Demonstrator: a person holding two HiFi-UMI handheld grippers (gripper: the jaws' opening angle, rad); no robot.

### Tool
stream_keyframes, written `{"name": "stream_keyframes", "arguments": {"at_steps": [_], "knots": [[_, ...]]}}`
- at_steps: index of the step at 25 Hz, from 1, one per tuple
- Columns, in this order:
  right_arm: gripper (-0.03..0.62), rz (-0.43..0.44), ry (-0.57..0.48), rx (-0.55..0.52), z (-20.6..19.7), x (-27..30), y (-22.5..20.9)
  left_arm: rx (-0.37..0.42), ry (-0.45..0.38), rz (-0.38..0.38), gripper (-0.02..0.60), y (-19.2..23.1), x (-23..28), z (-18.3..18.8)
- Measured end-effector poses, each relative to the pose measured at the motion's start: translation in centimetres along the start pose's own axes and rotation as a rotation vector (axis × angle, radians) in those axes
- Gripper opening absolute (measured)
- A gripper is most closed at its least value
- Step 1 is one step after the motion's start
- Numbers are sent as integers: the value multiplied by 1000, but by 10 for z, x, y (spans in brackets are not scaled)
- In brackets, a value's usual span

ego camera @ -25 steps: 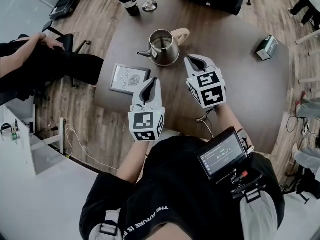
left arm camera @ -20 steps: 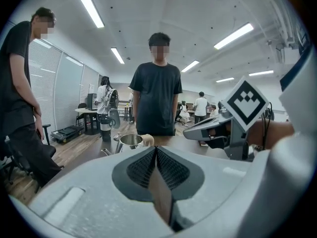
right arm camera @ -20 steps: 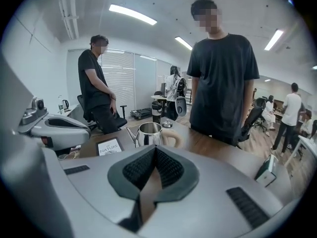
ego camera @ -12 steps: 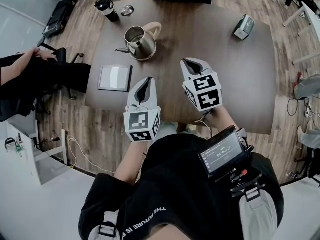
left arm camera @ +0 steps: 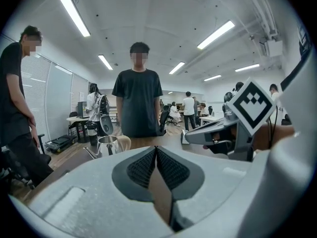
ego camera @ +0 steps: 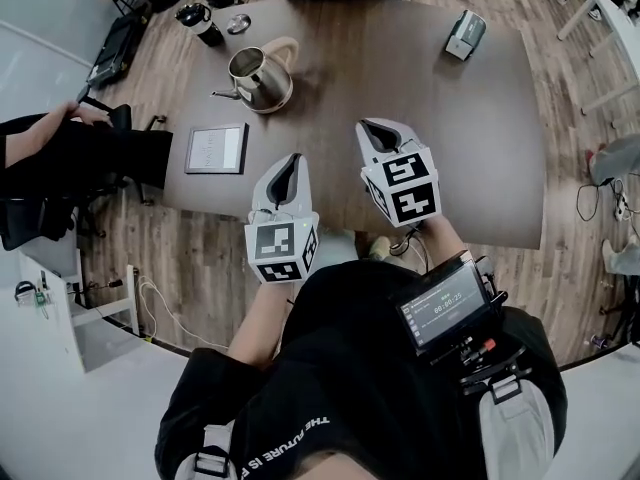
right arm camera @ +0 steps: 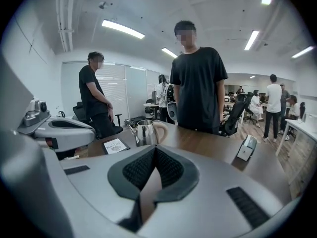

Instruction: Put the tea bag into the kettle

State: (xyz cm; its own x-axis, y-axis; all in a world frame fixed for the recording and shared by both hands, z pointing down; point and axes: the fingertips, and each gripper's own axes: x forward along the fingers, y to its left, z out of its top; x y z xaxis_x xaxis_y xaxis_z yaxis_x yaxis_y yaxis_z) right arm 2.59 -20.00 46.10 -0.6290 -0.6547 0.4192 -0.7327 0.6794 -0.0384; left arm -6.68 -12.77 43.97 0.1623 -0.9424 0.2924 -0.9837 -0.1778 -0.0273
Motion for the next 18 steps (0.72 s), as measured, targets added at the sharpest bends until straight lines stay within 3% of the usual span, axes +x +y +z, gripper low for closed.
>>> {"name": "stream_keyframes", "arguments": {"at_steps": [6,18], "knots": [[8,-20,-10,-12,-4,-22,-14,6,-14,-27,14,-25,6,8],[8,-31,-13,-31,1,-24,-16,7,-34,-36,14,-28,7,12]]}}
